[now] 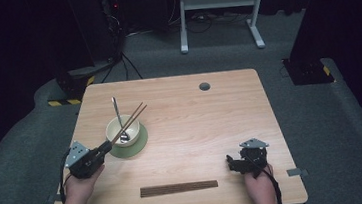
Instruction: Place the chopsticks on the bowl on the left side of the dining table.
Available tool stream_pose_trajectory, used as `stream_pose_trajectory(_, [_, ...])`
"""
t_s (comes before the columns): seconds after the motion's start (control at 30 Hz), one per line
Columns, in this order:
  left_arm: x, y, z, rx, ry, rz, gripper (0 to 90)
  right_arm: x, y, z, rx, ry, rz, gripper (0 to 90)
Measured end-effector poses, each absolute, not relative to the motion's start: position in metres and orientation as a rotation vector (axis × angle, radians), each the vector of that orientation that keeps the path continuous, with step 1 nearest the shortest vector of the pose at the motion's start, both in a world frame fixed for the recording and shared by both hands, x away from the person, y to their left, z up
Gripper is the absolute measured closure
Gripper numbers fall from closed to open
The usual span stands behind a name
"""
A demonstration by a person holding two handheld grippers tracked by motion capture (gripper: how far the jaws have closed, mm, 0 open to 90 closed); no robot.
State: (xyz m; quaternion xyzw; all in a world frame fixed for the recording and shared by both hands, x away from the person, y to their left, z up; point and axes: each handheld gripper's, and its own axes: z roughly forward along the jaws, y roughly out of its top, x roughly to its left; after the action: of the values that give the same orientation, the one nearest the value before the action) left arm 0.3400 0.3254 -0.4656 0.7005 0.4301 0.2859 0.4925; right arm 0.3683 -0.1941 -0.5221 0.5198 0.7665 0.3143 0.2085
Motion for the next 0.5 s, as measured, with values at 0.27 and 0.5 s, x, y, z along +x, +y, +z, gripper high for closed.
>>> stream_pose_trajectory(0.27, [0.3418, 0.3245, -0.4693, 1.706, 1.067, 0.715, 83.8, 0.3683, -0.1941, -0.5221, 1.447, 2.133, 0.875, 10.2])
stream_pose_trajectory(0.5, [0.3422, 0.3204, -0.4709, 1.735, 1.067, 0.735, 83.7, 0.3683, -0.1941, -0.5221, 1.448, 2.133, 0.875, 10.2])
